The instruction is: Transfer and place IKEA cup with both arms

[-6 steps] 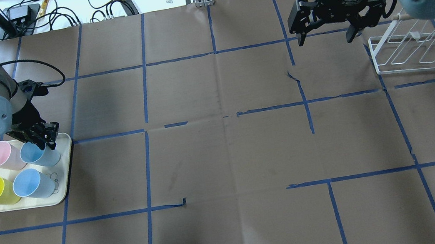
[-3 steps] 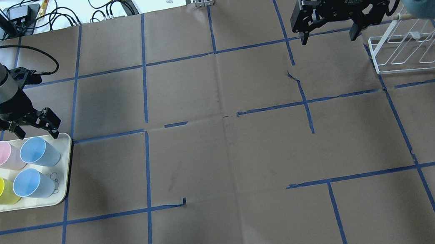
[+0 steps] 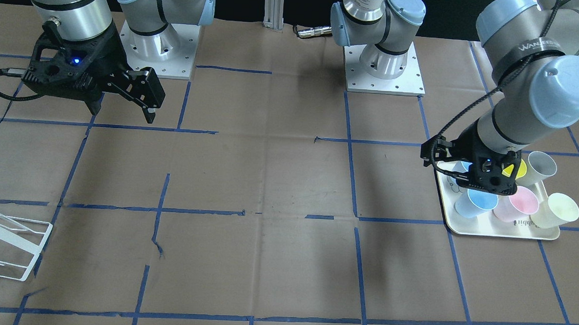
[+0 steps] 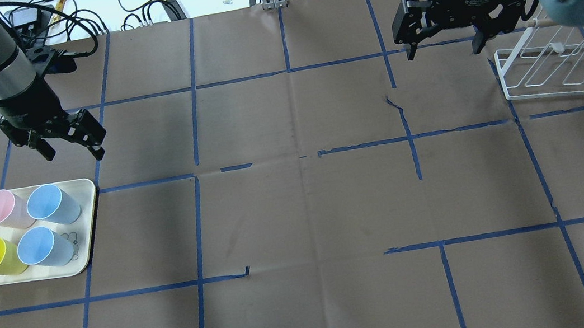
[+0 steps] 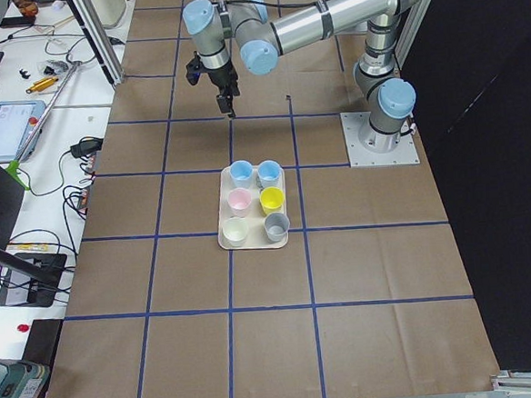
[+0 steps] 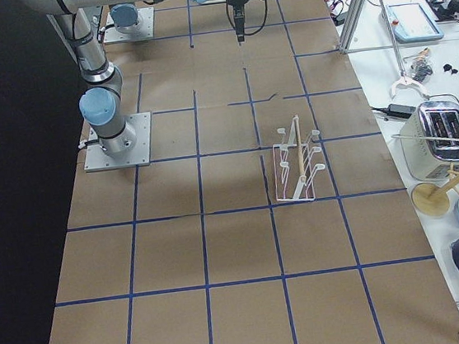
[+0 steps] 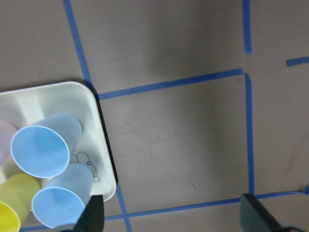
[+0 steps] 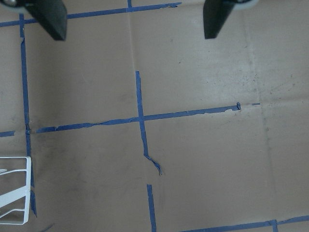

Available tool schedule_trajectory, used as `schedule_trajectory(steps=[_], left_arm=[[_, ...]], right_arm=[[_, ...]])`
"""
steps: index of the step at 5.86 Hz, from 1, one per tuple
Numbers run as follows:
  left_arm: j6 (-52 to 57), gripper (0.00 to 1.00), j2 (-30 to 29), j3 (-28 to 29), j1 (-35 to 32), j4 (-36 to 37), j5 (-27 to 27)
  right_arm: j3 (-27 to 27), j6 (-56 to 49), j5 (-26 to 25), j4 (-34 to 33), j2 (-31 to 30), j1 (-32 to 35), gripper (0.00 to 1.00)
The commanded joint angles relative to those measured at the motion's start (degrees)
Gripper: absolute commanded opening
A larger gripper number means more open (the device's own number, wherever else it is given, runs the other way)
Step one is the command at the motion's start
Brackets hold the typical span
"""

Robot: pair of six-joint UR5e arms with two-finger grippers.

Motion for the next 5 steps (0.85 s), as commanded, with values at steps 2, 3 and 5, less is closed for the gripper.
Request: schedule_trajectory(steps=[2,3,5], left_arm=[[-14.8,0.98,2.6,6.5,-11.5,-3.4,-0.8],[-15.5,0.98,4.5,7.8,-12.6,-3.2,-1.8],[-15.2,0.98,5.0,6.3,-12.6,-0.9,-3.8]], right_arm=[[0.0,0.0,-0.1,0.1,-0.1,0.0,1.0],[0.0,0.0,-0.1,0.1,-0.1,0.0,1.0],[0.0,0.0,-0.2,0.1,0.0,0.0,1.0]])
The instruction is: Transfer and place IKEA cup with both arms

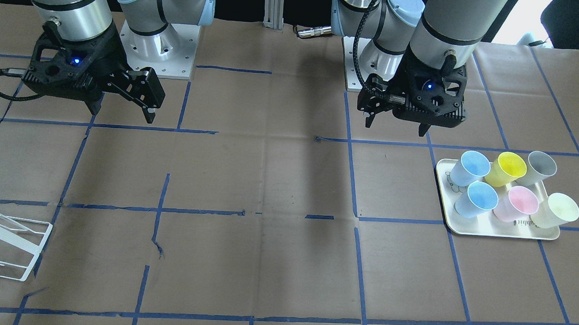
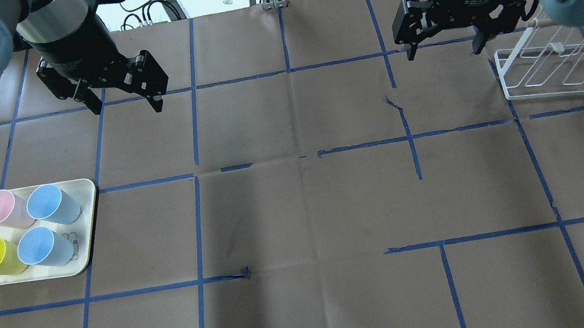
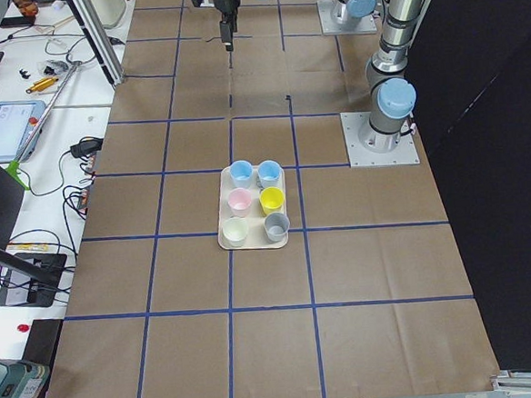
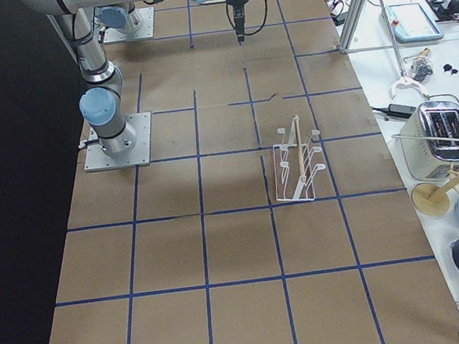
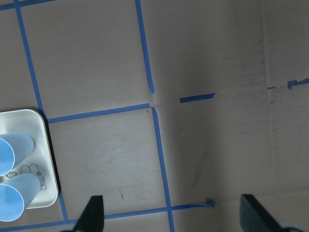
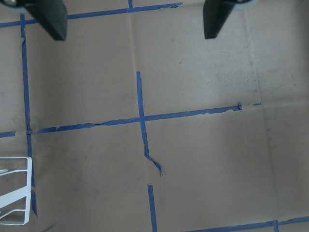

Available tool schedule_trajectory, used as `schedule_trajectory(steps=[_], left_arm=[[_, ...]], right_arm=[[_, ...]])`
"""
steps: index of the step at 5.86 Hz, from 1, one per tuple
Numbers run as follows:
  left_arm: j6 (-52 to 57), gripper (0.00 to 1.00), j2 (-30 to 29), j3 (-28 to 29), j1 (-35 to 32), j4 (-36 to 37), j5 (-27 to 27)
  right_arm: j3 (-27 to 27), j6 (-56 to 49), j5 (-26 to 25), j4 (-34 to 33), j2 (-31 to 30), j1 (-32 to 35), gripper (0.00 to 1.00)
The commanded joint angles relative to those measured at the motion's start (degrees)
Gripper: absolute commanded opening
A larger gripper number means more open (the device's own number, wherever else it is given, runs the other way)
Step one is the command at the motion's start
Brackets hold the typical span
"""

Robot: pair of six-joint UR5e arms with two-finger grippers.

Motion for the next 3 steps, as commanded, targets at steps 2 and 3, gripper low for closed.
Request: schedule_trajectory(steps=[2,3], left_arm=[[-3.9,0.98,1.3,-0.2,0.0,-0.2,-1.1],[-5.1,0.98,1.7,-0.3,0.0,-0.3,-0.9]], right_arm=[[0.0,0.0,0.0,0.0,0.0,0.0,1.0],[0.0,0.0,0.0,-0.1,0.0,0.0,1.0]])
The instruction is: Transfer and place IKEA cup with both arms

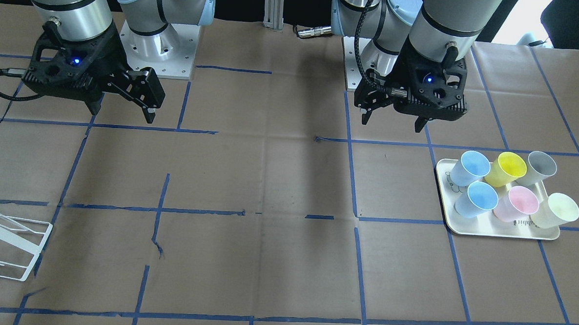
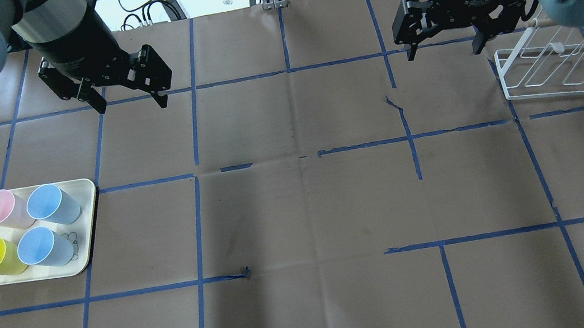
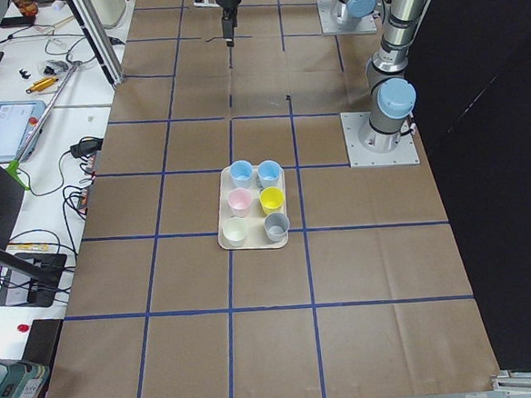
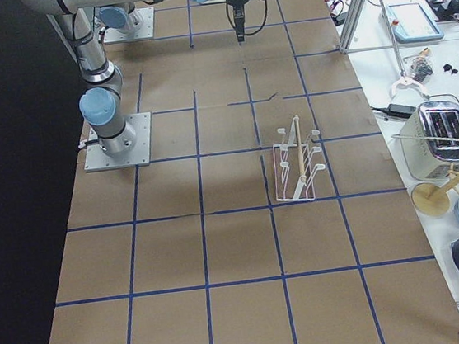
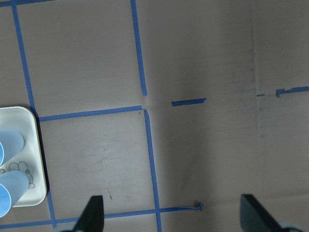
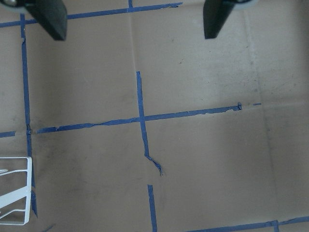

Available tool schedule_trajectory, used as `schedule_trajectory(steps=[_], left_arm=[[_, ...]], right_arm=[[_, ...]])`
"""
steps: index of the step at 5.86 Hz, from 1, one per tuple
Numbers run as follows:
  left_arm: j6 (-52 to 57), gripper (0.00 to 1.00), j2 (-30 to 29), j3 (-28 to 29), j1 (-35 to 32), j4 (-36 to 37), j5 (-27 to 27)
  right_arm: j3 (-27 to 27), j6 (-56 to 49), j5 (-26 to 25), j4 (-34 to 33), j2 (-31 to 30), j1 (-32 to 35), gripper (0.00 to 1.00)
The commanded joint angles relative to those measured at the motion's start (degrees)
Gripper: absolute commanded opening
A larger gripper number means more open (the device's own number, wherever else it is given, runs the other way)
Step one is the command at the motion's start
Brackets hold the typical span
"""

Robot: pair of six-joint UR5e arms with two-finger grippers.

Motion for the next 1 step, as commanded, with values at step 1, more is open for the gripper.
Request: schedule_trajectory(steps=[1], left_arm=[[-1.5,0.98,0.6,-0.1,0.0,-0.2,0.2]], right_arm=[[0.0,-0.1,0.0,0.0,0.0,0.0,1.0]])
